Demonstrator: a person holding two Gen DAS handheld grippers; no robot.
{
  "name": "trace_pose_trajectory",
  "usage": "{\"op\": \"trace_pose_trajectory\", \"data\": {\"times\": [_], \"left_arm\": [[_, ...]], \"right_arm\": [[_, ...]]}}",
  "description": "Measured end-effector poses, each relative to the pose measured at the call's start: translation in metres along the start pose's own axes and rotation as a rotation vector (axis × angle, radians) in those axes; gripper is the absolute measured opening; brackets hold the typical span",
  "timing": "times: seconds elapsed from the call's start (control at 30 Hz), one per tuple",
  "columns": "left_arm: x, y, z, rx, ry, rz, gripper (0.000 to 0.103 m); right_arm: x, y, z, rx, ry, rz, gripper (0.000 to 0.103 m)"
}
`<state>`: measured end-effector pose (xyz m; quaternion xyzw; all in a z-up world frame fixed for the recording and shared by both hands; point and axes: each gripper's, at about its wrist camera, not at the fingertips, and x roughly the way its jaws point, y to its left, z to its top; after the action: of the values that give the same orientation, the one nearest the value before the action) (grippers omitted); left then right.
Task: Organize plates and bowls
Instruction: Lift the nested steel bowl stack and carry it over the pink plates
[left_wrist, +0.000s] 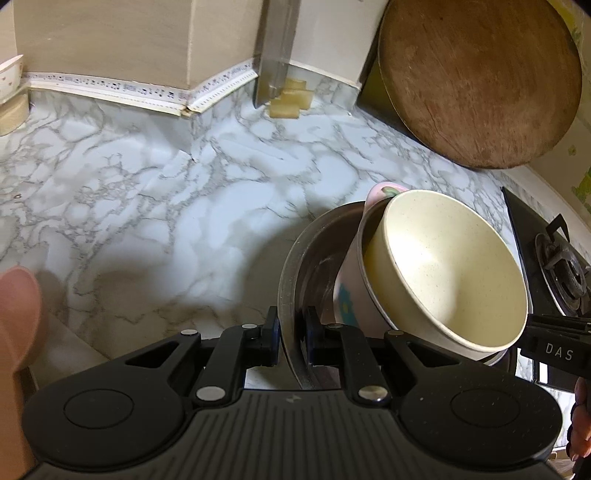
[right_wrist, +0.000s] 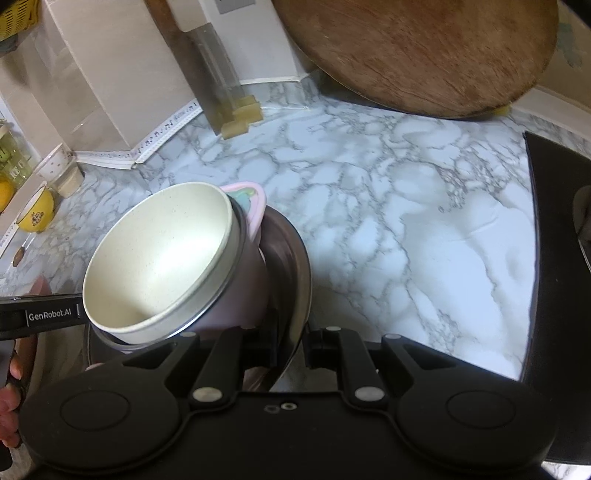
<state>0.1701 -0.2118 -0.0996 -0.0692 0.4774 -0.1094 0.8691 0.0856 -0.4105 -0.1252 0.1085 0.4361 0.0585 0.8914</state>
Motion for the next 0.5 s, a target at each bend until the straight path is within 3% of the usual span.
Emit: {"op": "trace_pose_trajectory", "data": {"times": [0.5], "left_arm": [[-0.05, 0.048, 0.016, -0.07, -0.055, 0.019, 0.013]], "right_arm": [[-0.016, 0.057, 0.025, -0.057, -0.045, 0.058, 0.013]]}}
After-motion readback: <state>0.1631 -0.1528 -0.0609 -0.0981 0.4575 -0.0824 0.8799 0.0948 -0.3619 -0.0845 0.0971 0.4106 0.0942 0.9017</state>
